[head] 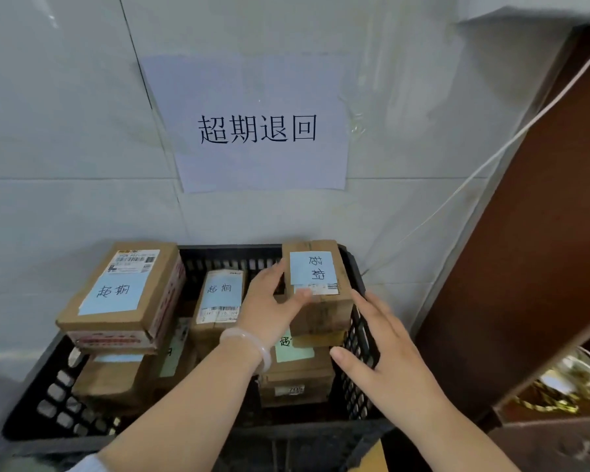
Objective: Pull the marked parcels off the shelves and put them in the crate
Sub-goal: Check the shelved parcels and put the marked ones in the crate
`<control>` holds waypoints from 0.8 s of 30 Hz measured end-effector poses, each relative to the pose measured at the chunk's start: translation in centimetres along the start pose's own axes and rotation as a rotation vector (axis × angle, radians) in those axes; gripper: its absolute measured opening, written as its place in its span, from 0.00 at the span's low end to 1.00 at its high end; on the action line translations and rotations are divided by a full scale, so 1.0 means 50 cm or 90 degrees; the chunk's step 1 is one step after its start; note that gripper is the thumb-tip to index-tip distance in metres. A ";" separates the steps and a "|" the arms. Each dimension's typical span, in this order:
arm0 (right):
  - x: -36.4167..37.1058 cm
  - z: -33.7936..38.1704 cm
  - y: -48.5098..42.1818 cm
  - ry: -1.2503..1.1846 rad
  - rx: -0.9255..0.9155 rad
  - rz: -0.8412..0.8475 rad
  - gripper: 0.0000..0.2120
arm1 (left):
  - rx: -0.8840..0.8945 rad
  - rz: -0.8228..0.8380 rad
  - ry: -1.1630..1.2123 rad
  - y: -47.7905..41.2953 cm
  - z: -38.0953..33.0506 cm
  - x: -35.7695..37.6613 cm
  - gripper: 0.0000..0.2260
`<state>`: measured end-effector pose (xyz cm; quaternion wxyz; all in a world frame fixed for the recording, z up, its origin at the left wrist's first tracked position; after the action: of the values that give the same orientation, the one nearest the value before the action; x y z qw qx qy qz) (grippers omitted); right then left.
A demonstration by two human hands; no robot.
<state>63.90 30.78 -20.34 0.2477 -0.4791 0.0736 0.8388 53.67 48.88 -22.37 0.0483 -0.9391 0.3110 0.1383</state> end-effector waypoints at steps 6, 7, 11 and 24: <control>-0.011 -0.021 0.019 0.013 -0.020 0.020 0.38 | 0.165 0.108 -0.389 0.031 -0.019 0.050 0.30; -0.013 -0.022 0.023 0.013 -0.027 0.022 0.38 | 0.163 0.135 -0.426 0.025 -0.019 0.063 0.31; -0.029 -0.032 0.029 0.041 -0.040 0.040 0.38 | 0.161 0.192 -0.499 0.004 -0.030 0.080 0.34; 0.031 0.084 0.066 0.180 -0.318 0.079 0.41 | 0.155 -0.101 -0.583 0.271 -0.046 -0.059 0.34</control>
<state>58.42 29.98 -19.80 0.0578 -0.6318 -0.0723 0.7696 43.87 39.30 -19.39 0.3006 -0.7898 0.1992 0.4962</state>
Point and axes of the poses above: each hand's wrist, its own y-axis away from the middle knuckle, its own x-axis out of the palm, z = x × y, the point moved 8 cm from there along -y, towards the middle knuckle, and after that the axes turned 11 degrees about y, right-handed, at the moved point
